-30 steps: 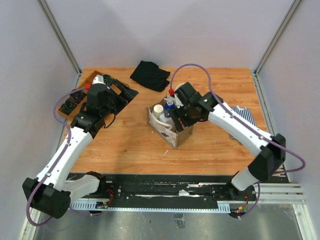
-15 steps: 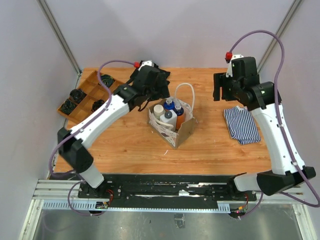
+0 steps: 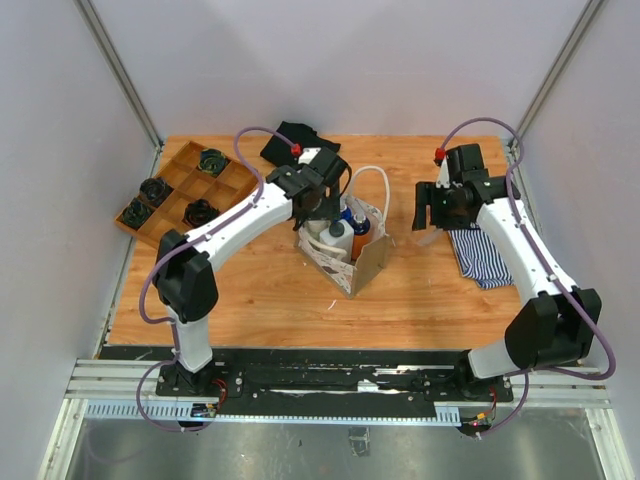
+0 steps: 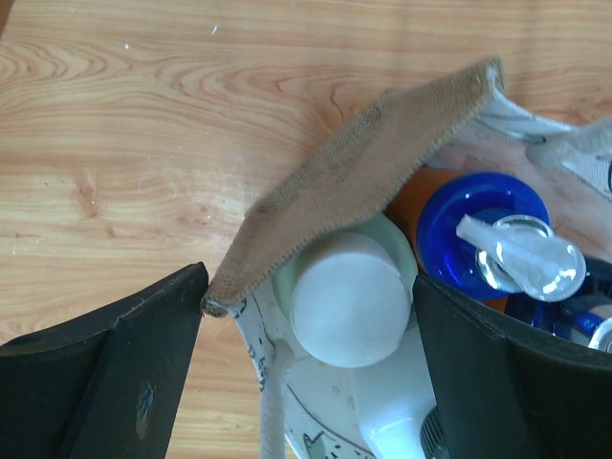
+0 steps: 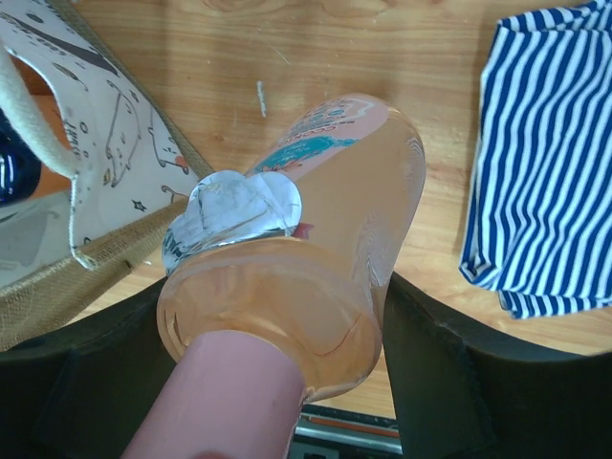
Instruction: Take the personal care products out of the canvas bag
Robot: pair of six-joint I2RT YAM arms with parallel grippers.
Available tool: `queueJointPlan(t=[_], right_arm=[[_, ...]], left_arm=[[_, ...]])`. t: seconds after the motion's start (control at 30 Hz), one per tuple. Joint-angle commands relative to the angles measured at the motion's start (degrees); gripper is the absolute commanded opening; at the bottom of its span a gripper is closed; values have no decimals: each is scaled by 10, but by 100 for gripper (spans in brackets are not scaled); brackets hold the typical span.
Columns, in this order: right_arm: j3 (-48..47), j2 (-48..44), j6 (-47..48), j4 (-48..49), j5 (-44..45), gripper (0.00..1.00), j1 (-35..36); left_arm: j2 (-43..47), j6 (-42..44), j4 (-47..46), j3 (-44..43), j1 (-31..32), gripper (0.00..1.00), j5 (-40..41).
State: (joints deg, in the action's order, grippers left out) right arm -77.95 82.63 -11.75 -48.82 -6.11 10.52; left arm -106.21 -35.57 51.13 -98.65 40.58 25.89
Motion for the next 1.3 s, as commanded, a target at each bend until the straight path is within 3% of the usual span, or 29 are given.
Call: queueJointPlan(t=[0.0,0.57,0.9,1.27], right_arm=[[13,-13,-15,92,-33,2,-16],[60,-9,-16,107,-41,3,-16],[76,-10,-5,107,-45,3,-25],[85,-12,-2,111,-64,4,-36]], left_arm=[[31,-12,19,0,28,92,40],[20,-5,40,-64,55,90,27],[-23,-18,34,-48,55,78,-6],[-25,-41,49,-38,55,80,8]])
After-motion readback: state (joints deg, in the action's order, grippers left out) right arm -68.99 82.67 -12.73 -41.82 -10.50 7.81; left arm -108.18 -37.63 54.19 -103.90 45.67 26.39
